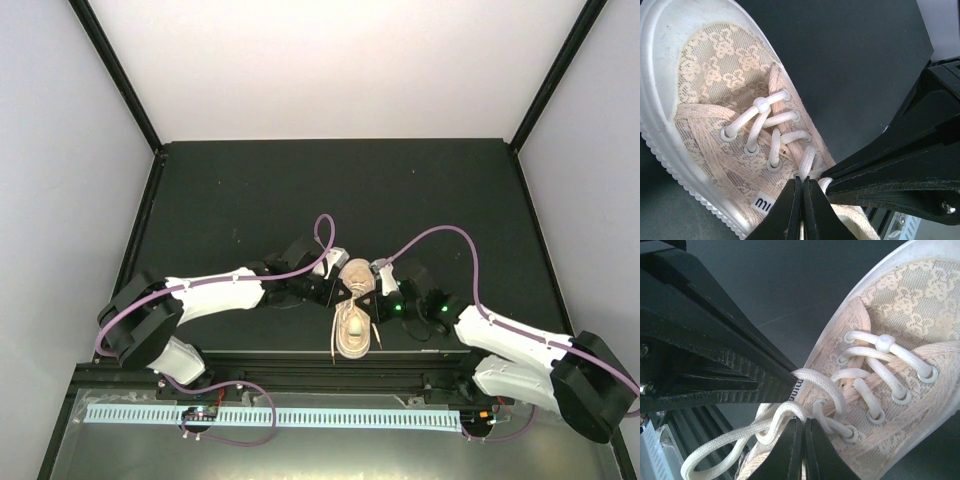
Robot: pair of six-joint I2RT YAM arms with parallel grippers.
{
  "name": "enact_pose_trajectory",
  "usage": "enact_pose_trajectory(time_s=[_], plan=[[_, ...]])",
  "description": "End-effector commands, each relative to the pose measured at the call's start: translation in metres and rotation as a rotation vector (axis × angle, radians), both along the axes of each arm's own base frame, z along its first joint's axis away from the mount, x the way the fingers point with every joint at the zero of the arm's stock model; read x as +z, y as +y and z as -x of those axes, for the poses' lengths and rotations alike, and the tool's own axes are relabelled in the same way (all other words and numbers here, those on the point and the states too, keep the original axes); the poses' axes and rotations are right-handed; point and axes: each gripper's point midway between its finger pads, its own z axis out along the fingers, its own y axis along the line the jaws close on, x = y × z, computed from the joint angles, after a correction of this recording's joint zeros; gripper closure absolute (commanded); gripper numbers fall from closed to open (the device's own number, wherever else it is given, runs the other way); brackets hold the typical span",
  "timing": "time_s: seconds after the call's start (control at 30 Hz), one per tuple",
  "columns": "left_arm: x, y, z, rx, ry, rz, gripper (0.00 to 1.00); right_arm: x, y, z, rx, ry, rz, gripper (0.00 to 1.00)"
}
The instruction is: Tie the shoes
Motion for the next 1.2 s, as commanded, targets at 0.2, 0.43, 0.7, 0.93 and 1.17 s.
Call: enact_pose_trajectory(time_s=[0.2,0.43,0.7,0.93,1.17], plan=[[0.016,-0.009,0.002,-0.033,-0.039,0.057,0.99,0.010,0.015,-0.012,0.008,-0.045,-0.037,0.96],[0.019,-0.012,0.007,-0.045,-0.048,0.079,0.98,0.002,0.015,-0.017,-0.007,-0.037,-0.019,0.97],[0.018,-0.011,0.012,-0.057,-0.043,0.098,0.98,-0.003,0.013,-0.015,-0.012,-0.032,-0.013,0.97],[0.019,0.003,0.003,0.007,-0.060,0.059,0.78,-0.001,0.012,-0.014,-0.011,-0.037,-0.018,0.97],[0.017,0.017,-0.010,0.084,-0.047,0.041,0.67,-0.002,0.009,-0.011,-0.012,-0.041,-0.017,0.97]])
